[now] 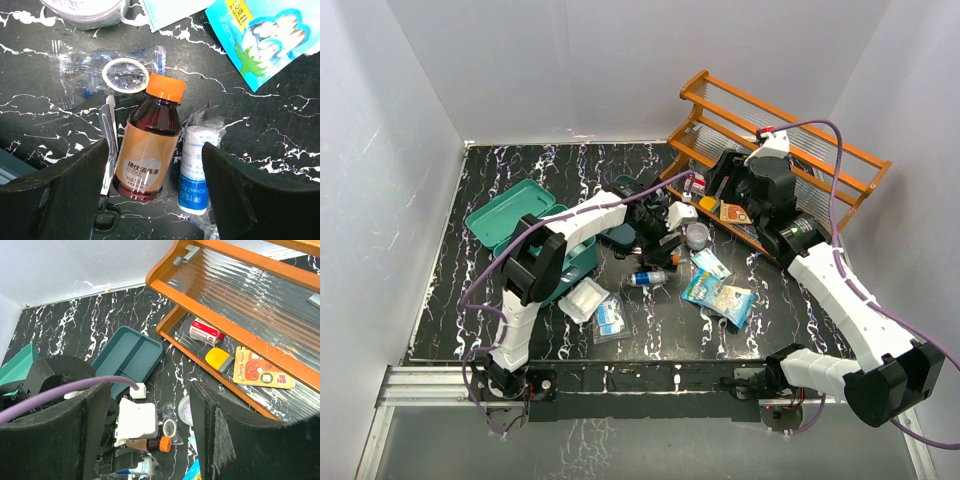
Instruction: Organize the medicine kit
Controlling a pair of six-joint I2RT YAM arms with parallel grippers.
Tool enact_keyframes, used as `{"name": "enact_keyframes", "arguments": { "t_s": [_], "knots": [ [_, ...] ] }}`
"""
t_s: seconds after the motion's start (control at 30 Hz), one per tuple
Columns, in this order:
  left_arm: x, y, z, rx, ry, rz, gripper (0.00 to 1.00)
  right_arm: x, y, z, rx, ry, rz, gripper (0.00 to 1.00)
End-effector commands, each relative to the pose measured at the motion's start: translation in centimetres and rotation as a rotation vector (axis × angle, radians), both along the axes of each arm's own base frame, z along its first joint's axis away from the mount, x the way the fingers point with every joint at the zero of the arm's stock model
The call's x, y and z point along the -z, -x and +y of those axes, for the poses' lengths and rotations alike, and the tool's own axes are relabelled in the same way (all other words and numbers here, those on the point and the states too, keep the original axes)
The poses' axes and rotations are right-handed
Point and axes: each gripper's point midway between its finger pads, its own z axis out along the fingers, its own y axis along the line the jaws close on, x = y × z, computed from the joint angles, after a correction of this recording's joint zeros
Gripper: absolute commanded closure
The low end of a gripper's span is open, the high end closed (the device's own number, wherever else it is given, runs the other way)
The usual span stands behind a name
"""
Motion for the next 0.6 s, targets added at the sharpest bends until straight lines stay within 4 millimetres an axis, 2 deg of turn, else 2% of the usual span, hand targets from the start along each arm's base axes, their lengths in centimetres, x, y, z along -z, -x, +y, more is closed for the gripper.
{"name": "enact_keyframes", "arguments": {
  "t_s": [0.0, 0.17, 0.43, 0.57],
  "knots": [
    [0.8, 0.4, -0.1, 0.033, -0.043, -0.031, 0.29, -3.5, -0.7, -0.1, 0.011, -0.016, -0.097, 0.38],
    [1.4, -0.1, -0.2, 0.019, -0.063, -0.065, 0.36, -3.3, -0.7, 0.0, 0.001, -0.010, -0.092, 0.39],
    [2.3, -0.5, 0.9, 0.017, -0.122, -0.093, 0.45, -3.1, -0.7, 0.1, -0.005, -0.008, -0.090, 0.40],
    [2.6, -0.1, 1.2, 0.014, -0.131, -0.081, 0.43, -2.9, -0.6, 0.2, -0.008, -0.012, -0.085, 0.40]
  ]
}}
